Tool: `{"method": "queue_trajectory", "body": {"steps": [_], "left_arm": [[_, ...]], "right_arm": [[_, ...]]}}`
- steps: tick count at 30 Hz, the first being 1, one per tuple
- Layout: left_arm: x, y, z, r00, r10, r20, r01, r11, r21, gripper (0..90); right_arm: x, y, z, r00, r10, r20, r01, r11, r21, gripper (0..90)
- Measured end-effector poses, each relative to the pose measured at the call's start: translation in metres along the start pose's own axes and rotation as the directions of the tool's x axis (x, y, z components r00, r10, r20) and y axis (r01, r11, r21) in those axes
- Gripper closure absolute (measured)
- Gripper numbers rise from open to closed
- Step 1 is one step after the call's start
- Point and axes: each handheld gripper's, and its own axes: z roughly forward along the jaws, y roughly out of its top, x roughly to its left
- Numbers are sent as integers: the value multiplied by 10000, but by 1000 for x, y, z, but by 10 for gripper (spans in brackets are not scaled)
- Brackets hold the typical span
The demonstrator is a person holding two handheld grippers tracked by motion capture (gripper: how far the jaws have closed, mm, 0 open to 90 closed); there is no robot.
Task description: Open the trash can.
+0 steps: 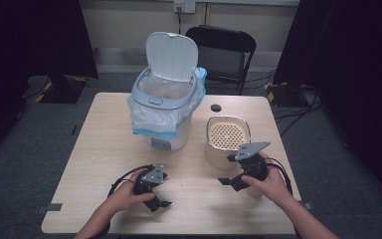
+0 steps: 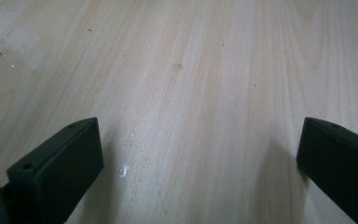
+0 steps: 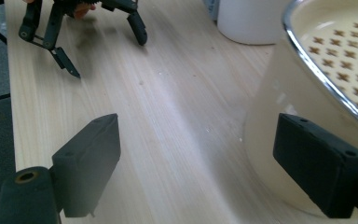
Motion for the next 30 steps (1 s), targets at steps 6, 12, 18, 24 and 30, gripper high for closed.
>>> {"method": "queue_trajectory", "body": {"steps": [6,12,18,24,30], "left_arm": [[0,0,0,10000,-3,4,3,10000,6,0],[0,0,0,10000,-3,8,3,10000,-19,0],[0,0,0,10000,-5,11,5,10000,-24,0],[0,0,0,10000,6,6,-6,10000,-14,0],[0,0,0,10000,6,11,-6,10000,-11,0]], "right_arm": [[-6,-10,-13,9999,88,107,-88,10000,-33,145],[-12,-20,-26,9989,331,340,-328,9994,-84,144],[-15,-31,-33,9980,378,514,-379,9993,4,143],[-19,-40,-41,9962,513,698,-509,9987,-70,143],[-22,-50,-47,9940,729,819,-727,9973,-59,144]]}}
